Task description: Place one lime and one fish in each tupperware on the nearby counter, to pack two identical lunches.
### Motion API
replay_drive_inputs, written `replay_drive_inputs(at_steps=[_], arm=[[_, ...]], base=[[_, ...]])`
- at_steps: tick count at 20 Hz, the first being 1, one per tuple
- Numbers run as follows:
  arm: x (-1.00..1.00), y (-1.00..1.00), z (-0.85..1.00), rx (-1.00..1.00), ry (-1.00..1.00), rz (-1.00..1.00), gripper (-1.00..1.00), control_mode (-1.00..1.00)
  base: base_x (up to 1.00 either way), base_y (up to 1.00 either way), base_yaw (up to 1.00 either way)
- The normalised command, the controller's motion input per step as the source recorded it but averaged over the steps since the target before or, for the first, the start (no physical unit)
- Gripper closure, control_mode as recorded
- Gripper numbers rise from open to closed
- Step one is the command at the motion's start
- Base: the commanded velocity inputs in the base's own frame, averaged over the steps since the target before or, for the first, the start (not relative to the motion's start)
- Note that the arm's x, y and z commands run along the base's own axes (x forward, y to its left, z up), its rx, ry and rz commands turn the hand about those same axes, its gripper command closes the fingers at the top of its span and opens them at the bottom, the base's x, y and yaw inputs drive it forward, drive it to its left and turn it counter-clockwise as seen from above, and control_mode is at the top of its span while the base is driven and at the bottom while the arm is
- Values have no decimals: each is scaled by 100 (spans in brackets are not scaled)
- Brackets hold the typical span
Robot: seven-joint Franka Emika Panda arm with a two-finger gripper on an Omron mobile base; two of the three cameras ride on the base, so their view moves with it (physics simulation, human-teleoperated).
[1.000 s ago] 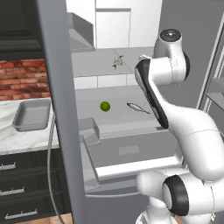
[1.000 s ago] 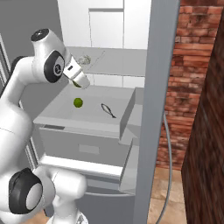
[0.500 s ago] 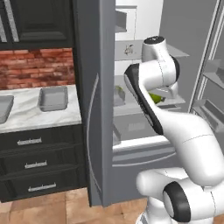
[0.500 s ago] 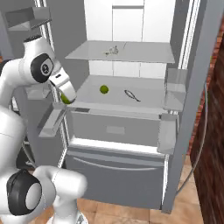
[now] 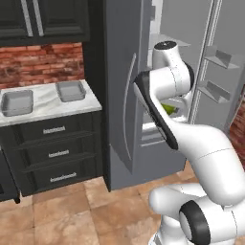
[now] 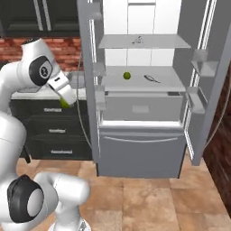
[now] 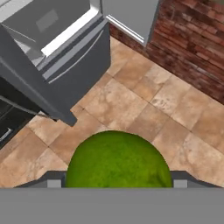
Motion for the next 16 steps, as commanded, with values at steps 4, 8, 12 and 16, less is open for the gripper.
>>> replay_drive_inputs(at_steps=[4, 8, 12, 16], arm=[[0, 0, 0, 0, 0, 0, 100, 100], [0, 0, 0, 0, 0, 0, 100, 100], [0, 0, 0, 0, 0, 0, 100, 100], [0, 0, 0, 0, 0, 0, 100, 100]], base=[[-44, 100, -4], [22, 100, 6], [58, 99, 31], [78, 78, 45]])
